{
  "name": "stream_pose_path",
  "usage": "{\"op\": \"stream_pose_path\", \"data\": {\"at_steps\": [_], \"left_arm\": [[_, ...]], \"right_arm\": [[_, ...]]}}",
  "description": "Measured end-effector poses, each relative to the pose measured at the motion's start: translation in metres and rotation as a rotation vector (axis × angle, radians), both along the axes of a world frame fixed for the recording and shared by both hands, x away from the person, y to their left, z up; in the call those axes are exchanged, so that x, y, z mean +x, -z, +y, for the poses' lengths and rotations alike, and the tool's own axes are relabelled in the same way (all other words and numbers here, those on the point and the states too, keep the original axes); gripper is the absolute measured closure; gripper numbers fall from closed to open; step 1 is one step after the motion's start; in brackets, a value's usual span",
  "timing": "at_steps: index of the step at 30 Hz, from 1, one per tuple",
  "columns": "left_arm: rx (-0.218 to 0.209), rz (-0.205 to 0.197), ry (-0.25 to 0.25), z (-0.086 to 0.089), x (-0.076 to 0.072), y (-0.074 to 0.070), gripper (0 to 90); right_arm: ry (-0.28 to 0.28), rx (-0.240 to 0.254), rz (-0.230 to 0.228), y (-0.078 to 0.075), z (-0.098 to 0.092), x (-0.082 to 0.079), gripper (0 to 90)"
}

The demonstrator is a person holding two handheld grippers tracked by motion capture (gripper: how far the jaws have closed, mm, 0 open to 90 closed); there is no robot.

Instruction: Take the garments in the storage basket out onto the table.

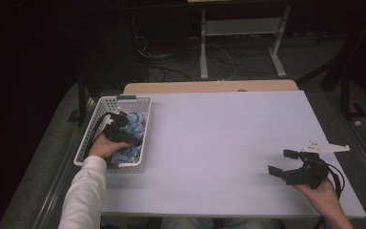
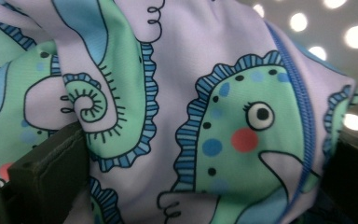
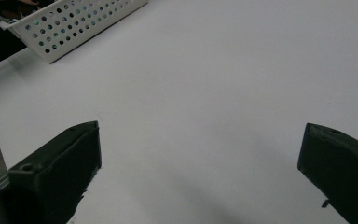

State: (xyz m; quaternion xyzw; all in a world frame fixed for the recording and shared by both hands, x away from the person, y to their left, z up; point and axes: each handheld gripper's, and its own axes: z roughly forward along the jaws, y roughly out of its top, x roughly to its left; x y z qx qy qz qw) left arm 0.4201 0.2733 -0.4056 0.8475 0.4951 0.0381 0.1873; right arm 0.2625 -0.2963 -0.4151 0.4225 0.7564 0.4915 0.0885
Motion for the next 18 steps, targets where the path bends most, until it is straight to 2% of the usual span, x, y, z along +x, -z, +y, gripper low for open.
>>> {"op": "stream_pose_path", "data": {"at_steps": [1, 2, 4, 5, 10, 12, 17, 18], "left_arm": [[0.0, 0.0, 0.0, 0.0, 0.0, 0.0, 0.0], [0.023, 0.024, -0.019, -0.0013, 0.0018, 0.0028, 0.0], [0.028, 0.035, -0.028, -0.0022, 0.0023, 0.0042, 2.7], [0.056, 0.042, -0.044, -0.0038, 0.0033, 0.0058, 5.8], [0.08, 0.038, -0.061, -0.0047, 0.0038, 0.0056, 13.2], [0.076, 0.039, -0.068, -0.0043, 0.0038, 0.0054, 15.5], [0.081, 0.04, -0.079, -0.0024, 0.0032, 0.004, 31.4], [0.086, 0.037, -0.085, -0.0015, 0.0035, 0.0032, 31.4]], "right_arm": [[0.0, 0.0, 0.0, 0.0, 0.0, 0.0, 0.0], [0.0, 0.0, 0.0, -0.0001, 0.0, 0.0, 0.0], [-0.001, 0.001, 0.0, -0.0001, 0.0, 0.0001, 0.0], [-0.001, 0.003, 0.001, 0.0, -0.0002, 0.0001, 0.0], [-0.001, 0.005, -0.001, -0.0002, -0.0004, 0.0, 0.0], [-0.001, 0.006, 0.0, -0.0002, -0.0004, 0.0, 0.0], [-0.001, 0.012, 0.001, -0.0002, -0.0011, 0.0001, 0.0], [-0.001, 0.012, 0.001, -0.0002, -0.0011, 0.0001, 0.0]]}}
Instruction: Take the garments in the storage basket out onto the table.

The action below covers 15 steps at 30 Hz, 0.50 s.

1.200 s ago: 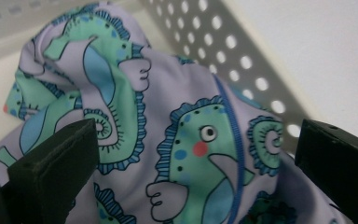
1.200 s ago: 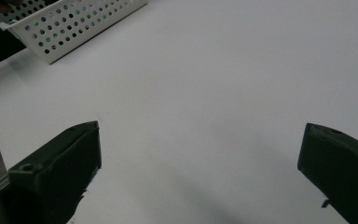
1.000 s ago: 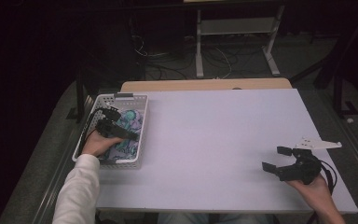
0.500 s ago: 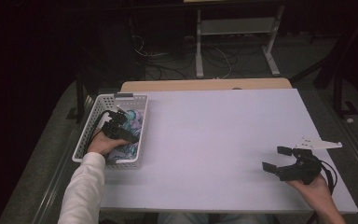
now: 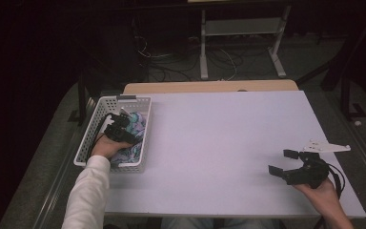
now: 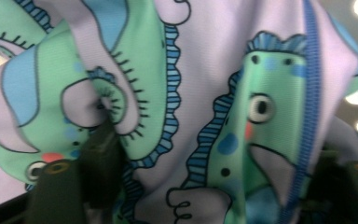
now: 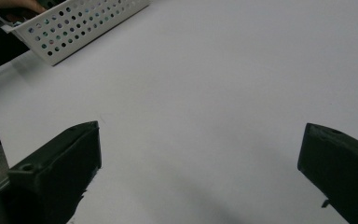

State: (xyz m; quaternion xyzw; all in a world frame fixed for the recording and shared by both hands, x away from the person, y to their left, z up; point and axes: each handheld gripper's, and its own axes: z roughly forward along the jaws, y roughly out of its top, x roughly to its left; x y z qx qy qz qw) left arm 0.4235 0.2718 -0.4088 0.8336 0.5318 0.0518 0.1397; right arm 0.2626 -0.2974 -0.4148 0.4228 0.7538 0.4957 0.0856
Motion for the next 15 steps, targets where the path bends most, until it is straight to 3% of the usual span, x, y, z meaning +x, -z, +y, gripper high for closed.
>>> {"op": "stream_pose_path", "data": {"at_steps": [1, 2, 4, 5, 7, 12, 14, 15], "left_arm": [[0.001, -0.001, -0.012, 0.001, 0.0, -0.001, 36.9], [-0.006, 0.001, -0.026, 0.003, 0.001, -0.002, 48.2], [-0.007, -0.001, -0.035, 0.005, 0.001, -0.002, 51.7], [-0.02, -0.002, -0.034, 0.006, 0.001, -0.003, 61.1], [-0.031, 0.0, -0.025, 0.008, 0.001, -0.004, 69.5], [-0.079, -0.002, -0.039, 0.014, 0.0, -0.008, 77.2], [-0.13, -0.008, -0.061, 0.019, -0.001, -0.013, 77.4], [-0.176, -0.028, -0.07, 0.023, -0.003, -0.018, 77.6]], "right_arm": [[0.001, 0.001, 0.0, 0.0, 0.0, 0.0, 0.0], [0.0, 0.001, -0.001, 0.0, 0.0, 0.0, 0.0], [0.0, 0.001, -0.001, 0.0, 0.0, 0.0, 0.0], [-0.001, 0.001, -0.001, 0.0, 0.0, 0.0, 0.0], [0.0, 0.001, -0.001, 0.0, 0.0, 0.0, 0.0], [0.003, 0.007, -0.002, 0.0, -0.001, 0.0, 0.0], [0.004, 0.009, -0.001, 0.0, -0.001, 0.0, 0.0], [0.004, 0.01, -0.001, 0.0, -0.001, 0.0, 0.0]]}}
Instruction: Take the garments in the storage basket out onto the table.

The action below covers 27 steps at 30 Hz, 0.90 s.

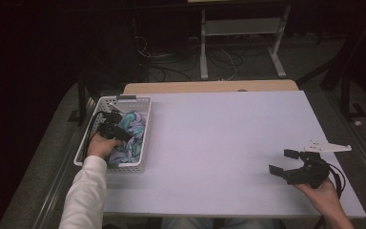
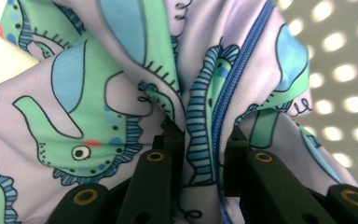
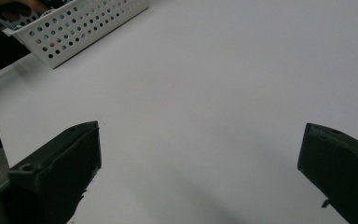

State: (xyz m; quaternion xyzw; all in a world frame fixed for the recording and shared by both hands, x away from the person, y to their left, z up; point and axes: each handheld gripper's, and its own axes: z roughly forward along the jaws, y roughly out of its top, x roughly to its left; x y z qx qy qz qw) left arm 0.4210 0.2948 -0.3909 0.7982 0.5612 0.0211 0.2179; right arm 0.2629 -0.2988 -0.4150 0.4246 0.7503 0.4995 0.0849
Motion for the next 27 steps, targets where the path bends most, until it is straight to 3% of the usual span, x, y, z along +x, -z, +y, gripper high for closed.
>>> {"op": "stream_pose_path", "data": {"at_steps": [1, 2, 3, 6, 7, 8, 13, 22, 27], "left_arm": [[0.0, 0.0, 0.0, 0.0, 0.0, 0.0, 77.6], [-0.043, -0.03, -0.008, 0.004, -0.003, -0.006, 77.7], [-0.043, -0.03, -0.008, 0.004, -0.003, -0.006, 77.7], [-0.126, -0.081, -0.031, 0.014, -0.009, -0.018, 77.8], [-0.126, -0.081, -0.031, 0.014, -0.009, -0.018, 77.8], [-0.172, -0.1, -0.041, 0.018, -0.011, -0.024, 77.9], [-0.194, -0.124, -0.038, 0.022, -0.014, -0.037, 77.9], [-0.26, -0.211, -0.046, 0.032, -0.021, -0.075, 77.9], [-0.264, -0.236, -0.044, 0.035, -0.023, -0.091, 77.8]], "right_arm": [[0.0, 0.0, 0.0, 0.0, 0.0, 0.0, 0.0], [0.001, 0.004, 0.002, 0.0, 0.0, 0.0, 0.0], [0.001, 0.004, 0.002, 0.0, 0.0, 0.0, 0.0], [0.003, 0.013, -0.001, 0.0, -0.001, 0.0, 0.0], [0.004, 0.015, 0.0, -0.001, -0.001, 0.0, 0.0], [0.003, 0.015, -0.002, 0.0, -0.001, 0.0, 0.0], [0.004, 0.019, -0.001, -0.001, -0.002, 0.0, 0.0], [0.008, 0.03, -0.003, -0.001, -0.003, 0.0, 0.0], [0.011, 0.034, -0.003, -0.001, -0.003, 0.0, 0.0]]}}
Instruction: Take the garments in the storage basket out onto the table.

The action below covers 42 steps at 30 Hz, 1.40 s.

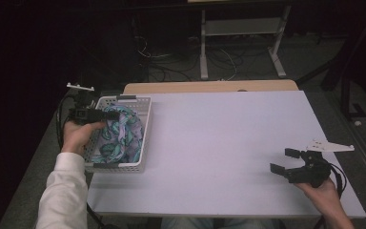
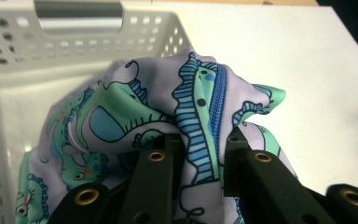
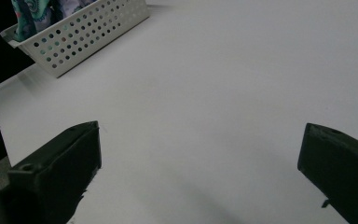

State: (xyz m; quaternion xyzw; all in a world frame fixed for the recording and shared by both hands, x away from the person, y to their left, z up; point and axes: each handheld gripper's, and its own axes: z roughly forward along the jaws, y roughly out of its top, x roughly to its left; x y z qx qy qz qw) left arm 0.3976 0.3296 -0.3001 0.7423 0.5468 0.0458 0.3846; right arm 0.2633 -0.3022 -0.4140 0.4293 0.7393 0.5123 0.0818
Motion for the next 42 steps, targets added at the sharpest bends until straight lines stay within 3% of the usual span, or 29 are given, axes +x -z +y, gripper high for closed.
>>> {"op": "stream_pose_path", "data": {"at_steps": [18, 42], "left_arm": [[0.024, -0.076, 0.01, 0.0, -0.011, -0.062, 77.8], [0.032, -0.133, 0.003, -0.001, -0.019, -0.118, 77.9]], "right_arm": [[0.001, 0.011, -0.002, -0.001, -0.001, 0.0, 0.0], [0.003, 0.021, -0.006, -0.001, -0.002, 0.0, 0.0]]}}
